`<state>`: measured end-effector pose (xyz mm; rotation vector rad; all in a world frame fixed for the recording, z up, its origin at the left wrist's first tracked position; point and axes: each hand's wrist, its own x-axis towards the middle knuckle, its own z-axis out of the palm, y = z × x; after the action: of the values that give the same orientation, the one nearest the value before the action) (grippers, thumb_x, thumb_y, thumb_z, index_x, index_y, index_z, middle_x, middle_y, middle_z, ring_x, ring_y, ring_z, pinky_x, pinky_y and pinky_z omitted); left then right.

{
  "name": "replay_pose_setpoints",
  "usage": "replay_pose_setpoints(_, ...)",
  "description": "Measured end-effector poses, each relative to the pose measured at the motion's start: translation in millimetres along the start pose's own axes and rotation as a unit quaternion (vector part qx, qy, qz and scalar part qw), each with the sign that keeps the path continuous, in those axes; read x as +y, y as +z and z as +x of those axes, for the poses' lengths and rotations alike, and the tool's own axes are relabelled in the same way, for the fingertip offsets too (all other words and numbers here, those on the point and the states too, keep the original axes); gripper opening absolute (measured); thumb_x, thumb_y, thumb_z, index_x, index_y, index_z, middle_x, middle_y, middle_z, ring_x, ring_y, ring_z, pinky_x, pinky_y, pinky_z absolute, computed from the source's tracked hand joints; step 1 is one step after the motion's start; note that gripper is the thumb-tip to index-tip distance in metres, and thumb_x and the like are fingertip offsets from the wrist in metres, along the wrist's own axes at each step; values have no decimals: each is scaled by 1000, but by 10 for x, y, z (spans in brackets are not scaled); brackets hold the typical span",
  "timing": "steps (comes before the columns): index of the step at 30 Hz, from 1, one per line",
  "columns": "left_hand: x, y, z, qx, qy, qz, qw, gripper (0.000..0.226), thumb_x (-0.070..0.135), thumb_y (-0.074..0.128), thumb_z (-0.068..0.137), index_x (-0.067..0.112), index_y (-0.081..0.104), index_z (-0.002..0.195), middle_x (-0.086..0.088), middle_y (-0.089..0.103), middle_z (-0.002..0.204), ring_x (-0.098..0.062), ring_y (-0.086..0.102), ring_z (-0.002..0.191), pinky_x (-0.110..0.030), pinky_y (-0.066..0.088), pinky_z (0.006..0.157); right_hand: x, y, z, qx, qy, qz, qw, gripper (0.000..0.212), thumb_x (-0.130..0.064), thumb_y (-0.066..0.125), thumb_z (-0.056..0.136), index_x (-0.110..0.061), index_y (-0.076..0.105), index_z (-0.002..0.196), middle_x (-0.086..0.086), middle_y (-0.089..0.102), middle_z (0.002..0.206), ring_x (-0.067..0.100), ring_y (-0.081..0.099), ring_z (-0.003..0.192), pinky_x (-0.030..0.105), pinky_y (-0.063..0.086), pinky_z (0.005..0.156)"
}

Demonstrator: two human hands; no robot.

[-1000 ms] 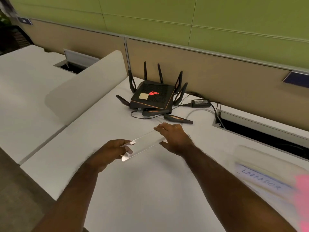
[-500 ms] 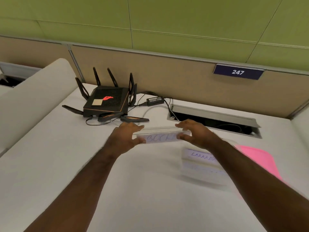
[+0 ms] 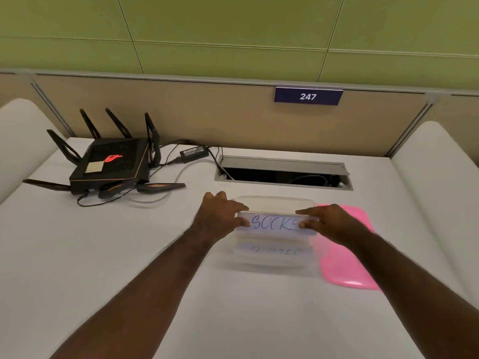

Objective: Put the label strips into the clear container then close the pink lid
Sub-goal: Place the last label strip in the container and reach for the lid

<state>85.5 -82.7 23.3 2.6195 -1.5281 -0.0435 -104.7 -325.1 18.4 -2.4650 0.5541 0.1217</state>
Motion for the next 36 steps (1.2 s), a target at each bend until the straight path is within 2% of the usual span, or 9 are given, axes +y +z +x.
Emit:
replay_pose_setpoints(4,151,175,51,-10,20,30,999,46,63,54,83,36,65,118,11,72,114,-18,53,98,-37,29,81,143,83,-111,15,19,-152,988,44,-59,54,87,-40,60,126,-2,69,118,19,59,104,30,42,79)
replay_pose_setpoints(8,265,313,38,-21,37,124,991,39,67,73,63,36,77,86,13,75,73,-15,61,71,-35,35,74,183,207,-134,32,12,-225,974,37,-56,53,89,-42,64,121,-4,71,112,19,60,103,28,39,76)
replay_pose_setpoints(11,267,467,63,-58,30,112,992,43,63,64,74,33,74,103,7,75,88,-20,55,93,-37,21,82,182,324,-103,38,-13,-280,959,27,-44,50,93,-39,70,111,-6,73,102,18,63,92,26,39,71)
replay_pose_setpoints(19,360,487,119,-136,10,171,976,54,64,63,75,24,69,112,2,72,106,-22,48,110,-43,25,98,182,494,-12,32,-17,-363,931,29,-44,52,93,-28,73,105,-2,75,96,23,66,87,28,45,74)
replay_pose_setpoints(23,438,486,151,-155,18,209,965,57,62,62,78,19,65,114,-3,70,111,-24,49,112,-44,25,102,136,394,-104,66,-30,-318,945,31,-44,48,94,-27,73,104,-4,75,96,20,67,84,30,49,73)
replay_pose_setpoints(27,485,439,176,-162,35,209,964,51,59,57,84,19,63,114,-2,68,112,-25,49,112,-46,25,103,176,154,-314,188,-3,-200,961,27,-45,50,94,-30,73,97,-10,74,94,16,67,78,27,49,67)
replay_pose_setpoints(29,526,417,173,-135,48,194,971,45,56,52,88,19,64,111,-2,69,108,-26,50,108,-47,26,100,325,30,-449,263,57,-143,952,25,-43,52,93,-30,72,95,-8,75,96,19,68,80,27,47,69)
replay_pose_setpoints(32,740,316,220,-23,73,155,985,38,44,43,93,18,69,99,-3,70,97,-28,56,94,-44,32,90,700,-30,-712,323,161,-86,929,21,-40,54,92,-29,71,94,-1,74,96,26,69,82,31,48,70)
replay_pose_setpoints(36,1331,226,384,83,97,59,990,27,34,49,87,19,70,80,0,69,79,-27,57,79,-39,36,75,1177,142,-1045,243,275,-79,927,27,-34,60,89,-21,69,110,11,67,111,35,64,98,42,53,83)
